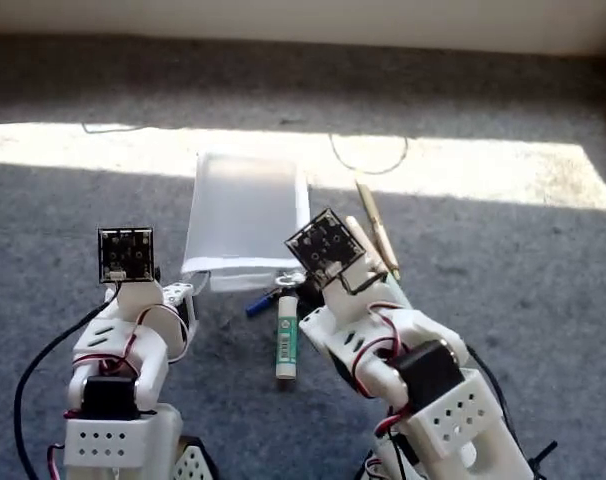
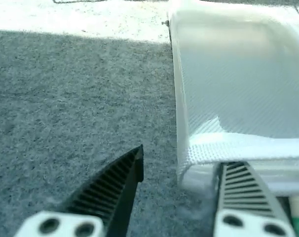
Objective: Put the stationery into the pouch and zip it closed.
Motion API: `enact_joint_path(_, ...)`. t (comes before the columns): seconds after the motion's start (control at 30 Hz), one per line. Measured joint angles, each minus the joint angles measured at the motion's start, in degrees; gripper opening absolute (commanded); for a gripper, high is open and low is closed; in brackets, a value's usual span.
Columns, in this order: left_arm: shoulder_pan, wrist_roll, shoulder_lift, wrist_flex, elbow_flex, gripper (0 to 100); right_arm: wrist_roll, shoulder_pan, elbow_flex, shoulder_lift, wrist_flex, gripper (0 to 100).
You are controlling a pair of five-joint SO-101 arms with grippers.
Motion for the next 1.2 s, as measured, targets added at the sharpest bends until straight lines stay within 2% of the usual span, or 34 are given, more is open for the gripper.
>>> enact_joint_path(0.3, 0.0, 0.0, 0.0, -0.9, 1.6, 23, 0.0, -0.4, 0.0, -3.1, 1.8, 0.5)
enact_joint_path(0.43, 0.0, -0.3, 0.0, -4.1, 3.2, 11, 0.0, -0.4, 0.0, -3.1, 1.8, 0.5)
enact_joint_path(0.6, 0.2, -4.9, 0.0, -5.2, 3.2, 0, 0.0, -0.4, 0.0, -3.1, 1.8, 0.6)
enact_joint_path(0.67, 0.3, -5.5, 0.0, -5.2, 3.2, 1, 0.0, -0.6, 0.0, -3.1, 1.8, 1.2)
enact_joint_path(0.77, 0.3, -5.7, 0.0, -5.0, 1.9, 1, 0.0, -0.6, 0.0, -3.1, 1.8, 7.8)
enact_joint_path(0.9, 0.3, -5.7, 0.0, 0.1, -2.3, 1, 0.0, 1.1, 0.0, -3.1, 1.8, 15.8)
enact_joint_path(1.2, 0.3, -5.9, 0.0, 6.2, -9.3, 1, 0.0, 9.5, 0.0, -3.1, 1.8, 16.3)
